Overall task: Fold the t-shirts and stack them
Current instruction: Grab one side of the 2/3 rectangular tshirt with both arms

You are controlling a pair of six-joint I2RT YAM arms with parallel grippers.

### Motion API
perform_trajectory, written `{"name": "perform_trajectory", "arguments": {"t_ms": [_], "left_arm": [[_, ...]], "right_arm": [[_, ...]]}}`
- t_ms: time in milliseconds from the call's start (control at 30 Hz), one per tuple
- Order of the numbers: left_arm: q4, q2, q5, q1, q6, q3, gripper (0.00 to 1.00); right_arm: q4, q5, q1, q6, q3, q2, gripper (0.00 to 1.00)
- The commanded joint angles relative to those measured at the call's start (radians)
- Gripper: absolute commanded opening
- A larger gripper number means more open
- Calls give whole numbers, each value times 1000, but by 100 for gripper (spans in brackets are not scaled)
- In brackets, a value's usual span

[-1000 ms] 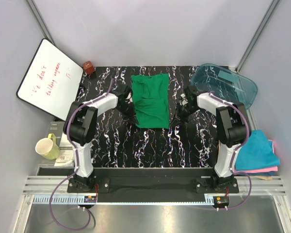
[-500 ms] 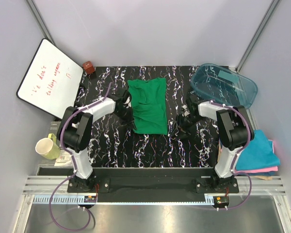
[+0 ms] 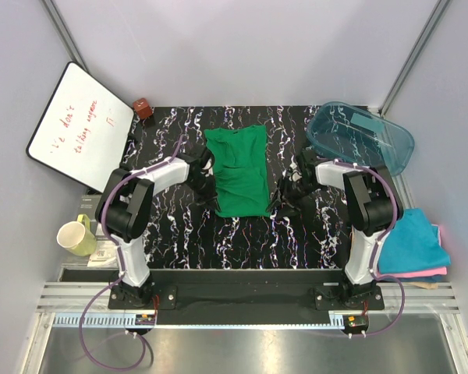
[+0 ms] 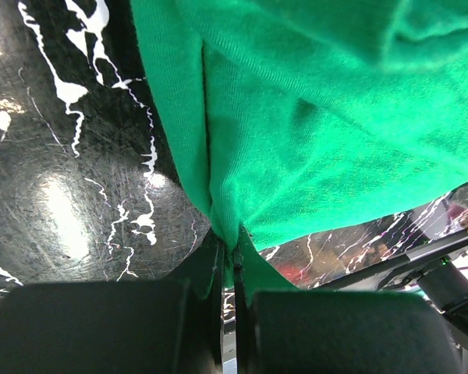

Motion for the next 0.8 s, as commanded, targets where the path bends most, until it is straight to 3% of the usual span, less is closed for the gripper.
{"name": "perform_trajectory", "arguments": {"t_ms": [0, 67, 133, 167, 200, 300, 333, 500, 767], "left_arm": [[3, 7, -10, -9, 6, 12, 0], [4, 9, -13, -9, 6, 14, 0], [1, 10, -16, -9, 8, 14, 0], [0, 10, -14, -9, 9, 16, 0], [-2, 10, -16, -9, 11, 19, 0], [-23, 4, -22, -9, 18, 26, 0], [-30, -4, -27, -9, 23, 29, 0], [-95, -62, -33, -9, 48, 9, 0], [-172, -235, -5, -13, 68, -70, 0]], "right_arm": [[46, -10, 21, 15, 68, 66, 56], [47, -16, 29, 18, 103, 106, 56], [46, -36, 41, 21, 143, 133, 49], [46, -47, 46, 18, 157, 159, 42], [44, -59, 50, 21, 181, 167, 25], [12, -73, 60, 21, 200, 164, 3], [-3, -67, 61, 18, 201, 144, 0], [-174, -13, 60, -76, 181, 52, 0], [-273, -47, 61, -117, 137, -116, 0]]}}
